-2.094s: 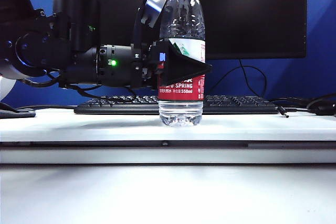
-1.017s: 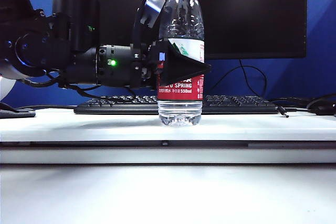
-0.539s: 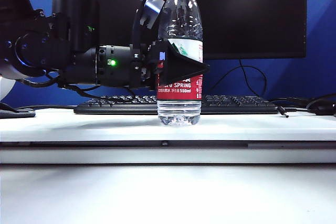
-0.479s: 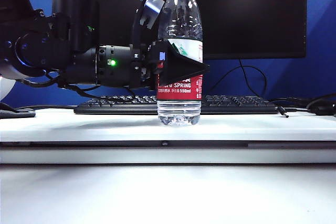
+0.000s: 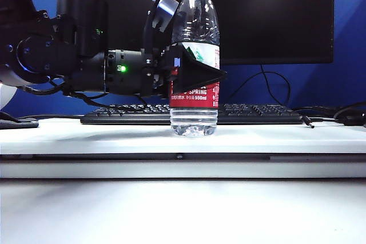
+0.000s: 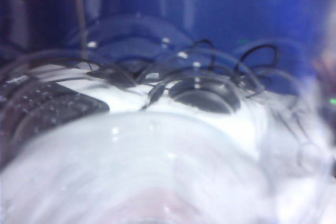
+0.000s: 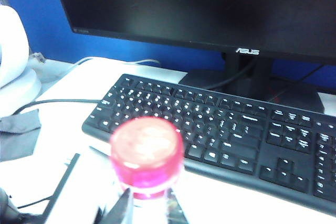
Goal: Unscrew the cap from the plastic bottle on the table.
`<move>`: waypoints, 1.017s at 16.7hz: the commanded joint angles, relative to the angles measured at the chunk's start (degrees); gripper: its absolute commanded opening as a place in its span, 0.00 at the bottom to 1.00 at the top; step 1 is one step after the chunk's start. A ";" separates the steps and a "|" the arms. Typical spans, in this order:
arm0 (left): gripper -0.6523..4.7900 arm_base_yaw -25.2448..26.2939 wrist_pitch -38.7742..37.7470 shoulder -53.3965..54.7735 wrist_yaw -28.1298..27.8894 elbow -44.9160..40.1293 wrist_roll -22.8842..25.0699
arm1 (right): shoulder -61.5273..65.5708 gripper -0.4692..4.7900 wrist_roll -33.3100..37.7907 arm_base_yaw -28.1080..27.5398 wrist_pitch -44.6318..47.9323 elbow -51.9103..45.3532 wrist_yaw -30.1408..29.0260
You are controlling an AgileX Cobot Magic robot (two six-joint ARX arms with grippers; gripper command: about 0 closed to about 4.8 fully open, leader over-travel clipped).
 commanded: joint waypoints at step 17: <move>0.62 -0.24 -1.49 0.35 1.16 -0.22 0.92 | 0.24 0.60 1.18 0.59 6.29 0.15 -1.38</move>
